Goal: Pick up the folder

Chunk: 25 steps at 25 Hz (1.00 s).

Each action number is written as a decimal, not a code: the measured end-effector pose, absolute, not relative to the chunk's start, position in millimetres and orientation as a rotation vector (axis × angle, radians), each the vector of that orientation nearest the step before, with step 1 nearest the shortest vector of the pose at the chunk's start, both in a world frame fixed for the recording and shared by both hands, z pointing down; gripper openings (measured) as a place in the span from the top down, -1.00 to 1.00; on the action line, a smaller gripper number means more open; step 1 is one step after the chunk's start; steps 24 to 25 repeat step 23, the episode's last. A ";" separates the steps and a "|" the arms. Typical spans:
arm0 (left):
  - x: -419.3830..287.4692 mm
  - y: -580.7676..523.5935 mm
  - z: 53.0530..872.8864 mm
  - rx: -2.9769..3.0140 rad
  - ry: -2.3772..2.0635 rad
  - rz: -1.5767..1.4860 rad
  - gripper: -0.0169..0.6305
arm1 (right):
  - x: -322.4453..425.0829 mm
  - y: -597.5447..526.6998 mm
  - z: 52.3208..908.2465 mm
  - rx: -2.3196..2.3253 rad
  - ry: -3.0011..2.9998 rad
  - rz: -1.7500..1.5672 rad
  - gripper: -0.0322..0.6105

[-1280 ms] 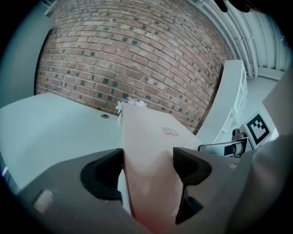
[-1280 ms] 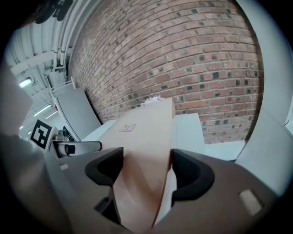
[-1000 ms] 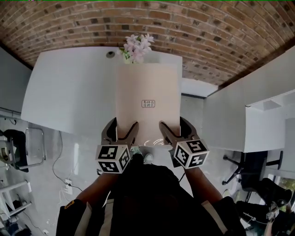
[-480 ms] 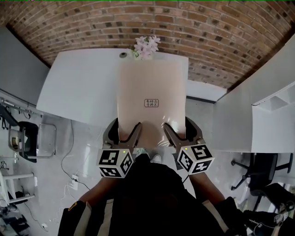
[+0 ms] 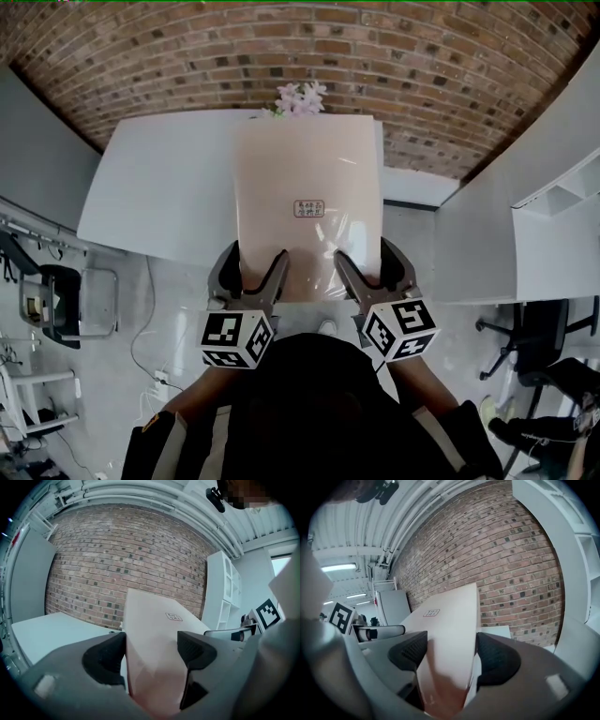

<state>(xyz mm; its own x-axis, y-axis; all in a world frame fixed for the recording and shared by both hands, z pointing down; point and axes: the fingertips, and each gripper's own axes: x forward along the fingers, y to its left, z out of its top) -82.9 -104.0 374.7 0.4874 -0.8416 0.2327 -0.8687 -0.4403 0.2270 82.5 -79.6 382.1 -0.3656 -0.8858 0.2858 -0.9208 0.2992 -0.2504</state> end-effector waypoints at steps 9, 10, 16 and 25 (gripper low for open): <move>-123.5 -117.0 385.3 2.443 -1.342 0.113 -0.12 | 40.8 -81.3 387.8 1.798 -2.367 0.595 -0.10; -125.0 -116.9 386.8 2.441 -1.333 0.109 -0.12 | 39.3 -80.7 388.2 1.800 -2.358 0.594 -0.10; -133.0 -114.3 392.1 2.431 -1.304 0.108 -0.12 | 30.9 -75.7 390.7 1.812 -2.325 0.605 -0.10; -142.1 -108.4 400.0 2.417 -1.297 0.121 -0.12 | 21.9 -69.7 398.5 1.809 -2.314 0.626 -0.10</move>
